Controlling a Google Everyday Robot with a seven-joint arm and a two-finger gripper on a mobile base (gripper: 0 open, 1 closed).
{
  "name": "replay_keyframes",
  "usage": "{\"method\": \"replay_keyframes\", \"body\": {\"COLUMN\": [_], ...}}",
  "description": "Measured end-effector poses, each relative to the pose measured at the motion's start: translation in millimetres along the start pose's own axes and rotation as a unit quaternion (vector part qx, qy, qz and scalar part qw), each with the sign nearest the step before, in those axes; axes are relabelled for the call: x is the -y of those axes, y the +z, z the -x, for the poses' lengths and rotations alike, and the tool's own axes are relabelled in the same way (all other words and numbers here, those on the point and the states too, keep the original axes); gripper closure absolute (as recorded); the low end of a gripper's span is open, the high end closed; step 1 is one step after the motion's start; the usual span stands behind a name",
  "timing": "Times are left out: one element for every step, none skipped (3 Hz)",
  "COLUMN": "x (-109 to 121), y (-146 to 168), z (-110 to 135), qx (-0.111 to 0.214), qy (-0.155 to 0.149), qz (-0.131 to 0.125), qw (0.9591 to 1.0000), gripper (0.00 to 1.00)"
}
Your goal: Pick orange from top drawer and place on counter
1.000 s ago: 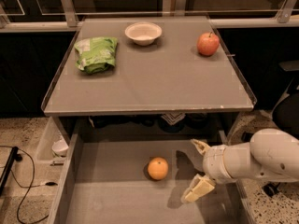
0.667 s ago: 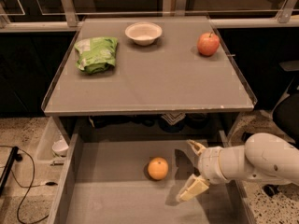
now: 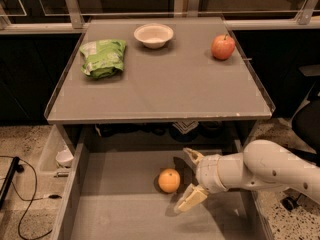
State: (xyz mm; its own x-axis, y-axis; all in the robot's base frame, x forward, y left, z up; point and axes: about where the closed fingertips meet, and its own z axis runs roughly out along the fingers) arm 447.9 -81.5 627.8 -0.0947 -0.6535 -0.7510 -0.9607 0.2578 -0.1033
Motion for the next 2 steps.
{"method": "replay_keyframes", "body": {"x": [-10.8, -10.9], "y": [31.0, 31.2], "z": [8.9, 9.0], "qx": [0.008, 0.008], "qy": [-0.007, -0.007], "qz": [0.032, 0.032], "qw": [0.9994, 0.9994], "gripper": [0.0, 0.0]}}
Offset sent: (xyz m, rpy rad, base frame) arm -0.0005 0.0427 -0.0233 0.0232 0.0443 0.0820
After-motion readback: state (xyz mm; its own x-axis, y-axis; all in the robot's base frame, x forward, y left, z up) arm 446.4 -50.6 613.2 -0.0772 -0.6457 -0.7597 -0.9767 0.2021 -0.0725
